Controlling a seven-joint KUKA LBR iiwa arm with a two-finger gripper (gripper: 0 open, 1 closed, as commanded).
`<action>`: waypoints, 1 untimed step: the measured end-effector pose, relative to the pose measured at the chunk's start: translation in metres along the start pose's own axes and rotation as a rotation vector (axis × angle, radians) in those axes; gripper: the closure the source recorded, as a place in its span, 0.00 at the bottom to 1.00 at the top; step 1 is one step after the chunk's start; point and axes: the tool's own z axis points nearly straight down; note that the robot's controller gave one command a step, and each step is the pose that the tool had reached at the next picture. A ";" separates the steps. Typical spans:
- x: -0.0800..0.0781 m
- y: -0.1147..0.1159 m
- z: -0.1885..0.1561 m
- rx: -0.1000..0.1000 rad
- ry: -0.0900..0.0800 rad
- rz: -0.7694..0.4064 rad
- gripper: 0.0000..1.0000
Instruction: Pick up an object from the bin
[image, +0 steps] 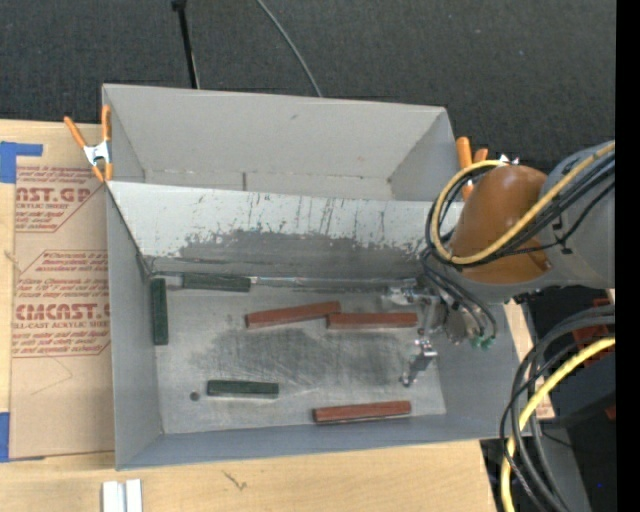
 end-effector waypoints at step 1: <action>-0.047 -0.042 0.043 0.000 0.002 -0.131 1.00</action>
Offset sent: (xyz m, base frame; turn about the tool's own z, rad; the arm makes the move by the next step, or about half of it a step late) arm 0.0000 0.0000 0.0000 0.0000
